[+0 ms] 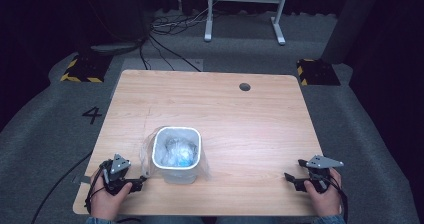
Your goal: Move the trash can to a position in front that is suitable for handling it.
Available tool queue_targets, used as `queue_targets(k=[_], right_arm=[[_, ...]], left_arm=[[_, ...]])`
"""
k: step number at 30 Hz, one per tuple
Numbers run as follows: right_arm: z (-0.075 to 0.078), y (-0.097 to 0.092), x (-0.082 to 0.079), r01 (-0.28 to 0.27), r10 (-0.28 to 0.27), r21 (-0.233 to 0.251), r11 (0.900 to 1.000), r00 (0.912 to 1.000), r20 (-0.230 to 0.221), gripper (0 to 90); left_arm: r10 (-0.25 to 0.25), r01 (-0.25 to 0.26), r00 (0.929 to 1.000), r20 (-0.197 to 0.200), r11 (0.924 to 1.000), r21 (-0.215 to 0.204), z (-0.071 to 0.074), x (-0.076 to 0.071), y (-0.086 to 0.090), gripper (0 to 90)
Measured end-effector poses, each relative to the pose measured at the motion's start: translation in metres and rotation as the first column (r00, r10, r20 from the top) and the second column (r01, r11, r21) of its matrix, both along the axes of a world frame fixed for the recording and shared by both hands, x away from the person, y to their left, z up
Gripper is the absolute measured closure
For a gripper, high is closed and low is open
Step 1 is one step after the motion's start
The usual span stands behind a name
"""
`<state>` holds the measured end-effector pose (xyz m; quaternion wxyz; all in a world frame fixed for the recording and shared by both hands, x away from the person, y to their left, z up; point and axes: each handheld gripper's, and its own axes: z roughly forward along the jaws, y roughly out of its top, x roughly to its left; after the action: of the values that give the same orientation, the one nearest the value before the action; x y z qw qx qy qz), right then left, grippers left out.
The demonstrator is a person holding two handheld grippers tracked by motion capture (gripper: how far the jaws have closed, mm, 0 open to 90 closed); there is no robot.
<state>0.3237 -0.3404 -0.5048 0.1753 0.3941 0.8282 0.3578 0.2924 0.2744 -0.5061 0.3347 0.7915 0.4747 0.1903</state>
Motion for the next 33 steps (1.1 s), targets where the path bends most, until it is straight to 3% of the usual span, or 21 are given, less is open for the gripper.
queue_targets(k=[7, 10, 13, 18, 21, 26, 33], right_arm=[[0.000, 0.000, 0.000, 0.000, 0.000, 0.000, 1.0000, 1.0000, 0.000, 19.1], [0.000, 0.000, 0.000, 0.000, 0.000, 0.000, 1.0000, 1.0000, 0.000, 19.1], [0.000, 0.000, 0.000, 0.000, 0.000, 0.000, 1.0000, 1.0000, 0.000, 19.1], [0.000, 0.000, 0.000, 0.000, 0.000, 0.000, 1.0000, 1.0000, 0.000, 19.1], [0.000, 0.000, 0.000, 0.000, 0.000, 0.000, 1.0000, 1.0000, 0.000, 19.1], [0.000, 0.000, 0.000, 0.003, -0.003, -0.001, 1.0000, 1.0000, 0.000, 19.0], [0.000, 0.001, 0.000, 0.011, -0.011, -0.001, 0.9999, 0.9999, 0.000, 18.9]], left_arm=[[0.001, -0.001, 1.0000, 0.004, 1.0000, -0.005, 0.000, -0.001, 0.000, 14.8], [-0.010, 0.010, 0.9999, -0.011, 0.9998, 0.020, 0.003, -0.004, 0.005, 16.2], [-0.006, 0.006, 0.9999, 0.013, 0.9997, 0.023, 0.010, -0.008, 0.009, 19.5], [0.010, -0.011, 0.9979, 0.064, 0.9999, 0.003, 0.029, -0.015, 0.016, 22.2], [0.023, -0.023, 0.9968, 0.076, 0.9997, -0.002, 0.038, -0.016, 0.018, 23.5], [0.071, -0.067, 0.9936, 0.088, 0.9964, -0.053, 0.049, -0.013, 0.017, 25.3], [0.079, -0.070, 0.9907, 0.110, 0.9938, -0.086, 0.060, -0.007, 0.006, 26.3]])
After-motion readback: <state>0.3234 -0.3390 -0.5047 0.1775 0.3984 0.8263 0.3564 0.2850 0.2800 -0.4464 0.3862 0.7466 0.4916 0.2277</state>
